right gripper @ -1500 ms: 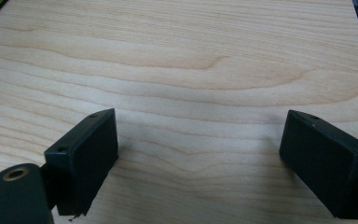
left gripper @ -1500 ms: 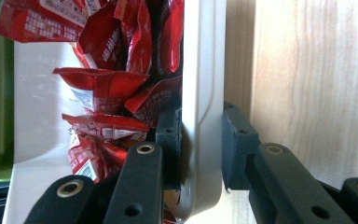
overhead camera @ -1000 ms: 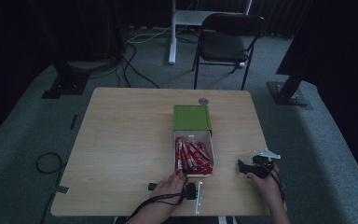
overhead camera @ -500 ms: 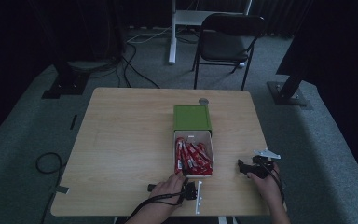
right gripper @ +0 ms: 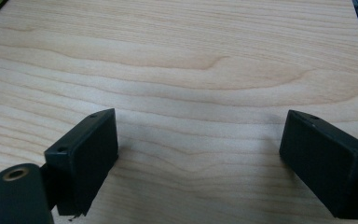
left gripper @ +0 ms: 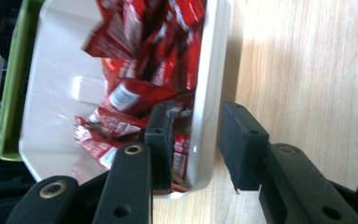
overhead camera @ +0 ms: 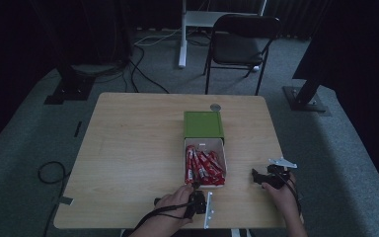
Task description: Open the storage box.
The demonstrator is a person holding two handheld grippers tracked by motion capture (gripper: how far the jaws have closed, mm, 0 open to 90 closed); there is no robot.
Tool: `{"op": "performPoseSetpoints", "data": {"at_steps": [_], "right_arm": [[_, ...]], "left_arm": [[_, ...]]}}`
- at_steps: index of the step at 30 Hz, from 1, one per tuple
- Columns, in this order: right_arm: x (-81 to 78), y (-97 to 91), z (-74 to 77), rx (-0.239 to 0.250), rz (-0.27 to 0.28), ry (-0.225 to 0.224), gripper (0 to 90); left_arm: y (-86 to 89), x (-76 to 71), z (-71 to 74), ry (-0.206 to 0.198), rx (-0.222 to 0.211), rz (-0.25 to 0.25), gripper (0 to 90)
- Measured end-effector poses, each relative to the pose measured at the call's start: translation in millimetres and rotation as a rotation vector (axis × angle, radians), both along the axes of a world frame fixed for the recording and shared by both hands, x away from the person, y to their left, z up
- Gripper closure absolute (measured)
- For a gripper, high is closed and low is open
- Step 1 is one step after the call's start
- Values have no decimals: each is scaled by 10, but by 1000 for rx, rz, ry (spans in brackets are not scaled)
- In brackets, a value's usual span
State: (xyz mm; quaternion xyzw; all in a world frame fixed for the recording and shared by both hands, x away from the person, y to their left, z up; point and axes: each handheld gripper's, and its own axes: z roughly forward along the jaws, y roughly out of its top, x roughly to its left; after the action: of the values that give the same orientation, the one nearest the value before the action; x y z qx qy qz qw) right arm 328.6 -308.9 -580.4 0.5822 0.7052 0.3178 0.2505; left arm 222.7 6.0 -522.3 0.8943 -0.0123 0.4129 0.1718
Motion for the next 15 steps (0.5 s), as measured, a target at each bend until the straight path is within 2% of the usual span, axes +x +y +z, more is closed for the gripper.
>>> {"op": "performPoseSetpoints", "data": {"at_steps": [1,4,5,6,7,8,9,10,11,12,13,14,15], "right_arm": [[0,0,0,1,0,0,107],[0,0,0,0,-1,0,107],[0,0,0,0,0,0,107],[0,0,0,0,0,0,107],[0,0,0,0,-1,0,107],[0,0,0,0,-1,0,107],[0,0,0,1,0,0,106],[0,0,0,1,0,0,106],[0,1,0,0,-1,0,106],[0,1,0,0,-1,0,106],[0,0,0,0,0,0,107],[0,0,0,1,0,0,107],[0,0,0,1,0,0,106]], "left_arm": [[11,2,21,19,-28,-1,668],[36,5,85,34,-44,-8,668],[67,17,144,67,-90,-8,668],[67,17,144,67,-90,-8,668],[100,39,210,77,-127,-15,668],[100,39,210,77,-127,-15,668],[138,68,269,104,-174,-22,668],[138,68,269,104,-174,-22,668],[178,99,326,135,-233,-32,668],[178,99,326,135,-233,-32,668],[219,127,387,157,-282,-52,668],[219,127,387,157,-282,-52,668],[264,162,441,183,-318,-60,668]]}}
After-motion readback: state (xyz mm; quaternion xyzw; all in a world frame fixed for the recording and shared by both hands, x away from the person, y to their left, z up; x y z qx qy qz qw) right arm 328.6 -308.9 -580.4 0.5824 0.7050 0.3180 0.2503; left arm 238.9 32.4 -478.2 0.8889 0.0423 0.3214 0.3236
